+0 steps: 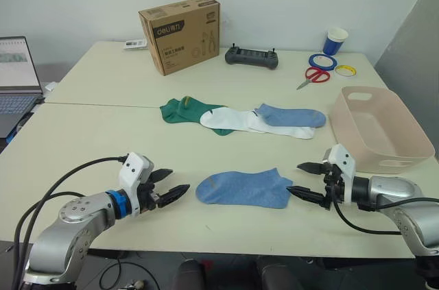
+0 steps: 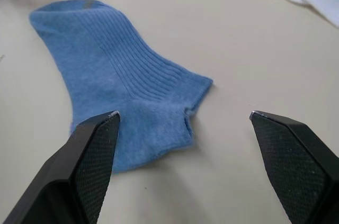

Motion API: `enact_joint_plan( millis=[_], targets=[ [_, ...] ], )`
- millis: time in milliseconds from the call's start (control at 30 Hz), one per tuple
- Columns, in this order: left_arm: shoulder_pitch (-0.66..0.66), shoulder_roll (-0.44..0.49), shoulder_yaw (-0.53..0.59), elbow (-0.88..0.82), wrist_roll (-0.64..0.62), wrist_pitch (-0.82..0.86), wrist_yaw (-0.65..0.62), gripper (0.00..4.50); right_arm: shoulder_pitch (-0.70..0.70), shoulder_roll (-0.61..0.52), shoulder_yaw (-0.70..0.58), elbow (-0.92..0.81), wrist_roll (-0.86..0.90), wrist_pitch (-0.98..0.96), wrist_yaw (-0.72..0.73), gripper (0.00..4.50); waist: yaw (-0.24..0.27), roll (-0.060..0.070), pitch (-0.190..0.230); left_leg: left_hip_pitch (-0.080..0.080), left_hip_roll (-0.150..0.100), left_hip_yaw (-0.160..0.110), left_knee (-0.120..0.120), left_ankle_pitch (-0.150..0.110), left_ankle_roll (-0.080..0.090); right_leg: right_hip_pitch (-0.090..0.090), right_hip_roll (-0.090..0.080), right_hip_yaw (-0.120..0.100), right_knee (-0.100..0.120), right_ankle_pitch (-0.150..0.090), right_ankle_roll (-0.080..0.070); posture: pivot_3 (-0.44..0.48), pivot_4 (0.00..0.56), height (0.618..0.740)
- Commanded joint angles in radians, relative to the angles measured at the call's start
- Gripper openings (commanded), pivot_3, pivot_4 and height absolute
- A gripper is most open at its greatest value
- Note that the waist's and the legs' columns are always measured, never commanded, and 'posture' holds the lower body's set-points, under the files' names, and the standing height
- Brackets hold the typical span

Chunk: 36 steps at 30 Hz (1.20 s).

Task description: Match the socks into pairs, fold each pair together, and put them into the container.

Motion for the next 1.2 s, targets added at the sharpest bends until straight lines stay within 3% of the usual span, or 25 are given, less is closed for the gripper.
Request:
enact_joint_plan(
  millis=[33, 233, 300, 400, 667, 700, 1033, 1200],
  targets=[
    [-0.010, -0.015, -0.043, -0.020, 0.022, -0.014, 0.019, 3.88, -0.024, 0.009, 0.007, -0.014, -0.002, 0.012, -0.030, 4.22, 0.000, 0.000, 0.000, 0.000, 0.000, 0.000, 0.000, 0.000, 0.000, 0.000, 0.000, 0.000, 0.000, 0.000, 0.000, 0.000, 0.150, 0.740],
    [-0.033, -0.036, -0.133, -0.014, 0.075, -0.031, 0.034, 3.88, -0.023, 0.001, 0.046, -0.043, -0.020, 0.011, -0.033, 4.22, -0.001, 0.000, 0.000, 0.000, 0.000, -0.001, 0.000, 0.000, 0.000, 0.000, 0.001, 0.000, 0.000, 0.000, 0.000, 0.000, 0.150, 0.740],
    [-0.038, -0.025, -0.165, -0.007, 0.108, -0.050, 0.027, 3.48, -0.020, -0.009, 0.063, -0.057, -0.030, 0.006, -0.025, 4.06, -0.004, 0.000, 0.000, 0.000, 0.000, 0.000, 0.000, 0.000, 0.000, 0.000, 0.000, 0.000, 0.000, 0.000, 0.001, 0.000, 0.150, 0.740],
    [-0.038, -0.022, -0.171, -0.004, 0.116, -0.053, 0.021, 2.68, -0.020, -0.014, 0.069, -0.062, -0.034, 0.008, -0.028, 3.26, -0.004, 0.000, 0.000, 0.000, 0.000, 0.000, 0.000, 0.000, 0.000, 0.001, 0.000, 0.000, 0.000, 0.001, 0.001, 0.000, 0.150, 0.740],
    [-0.042, -0.033, -0.181, 0.006, 0.127, -0.051, 0.020, 0.15, -0.016, -0.016, 0.067, -0.056, -0.042, 0.009, -0.034, 0.36, -0.005, 0.000, 0.000, 0.000, 0.000, 0.000, 0.000, 0.000, 0.000, 0.000, 0.000, 0.000, 0.000, 0.001, 0.001, 0.000, 0.150, 0.740],
    [-0.041, -0.034, -0.181, 0.006, 0.127, -0.053, 0.021, 0.00, -0.010, -0.020, 0.066, -0.054, -0.045, 0.006, -0.033, 0.02, -0.005, 0.000, 0.000, 0.000, 0.000, 0.000, 0.000, 0.000, 0.000, 0.000, 0.000, 0.000, 0.000, 0.001, 0.001, 0.000, 0.150, 0.740],
    [-0.048, -0.027, -0.167, 0.002, 0.124, -0.059, 0.017, 0.00, 0.018, -0.033, 0.039, -0.078, -0.016, 0.017, -0.024, 0.02, -0.005, 0.000, 0.000, 0.000, 0.000, -0.001, 0.000, 0.000, 0.000, 0.001, 0.000, 0.000, 0.000, 0.001, 0.001, 0.000, 0.150, 0.740],
    [-0.066, -0.006, -0.182, 0.018, 0.157, -0.139, -0.022, 0.00, 0.041, -0.055, 0.012, -0.085, -0.011, 0.018, -0.019, 0.02, -0.006, 0.000, 0.000, 0.000, 0.000, -0.001, 0.000, 0.000, 0.000, 0.000, 0.000, 0.000, 0.000, 0.001, 0.001, 0.000, 0.150, 0.740]
  ],
)
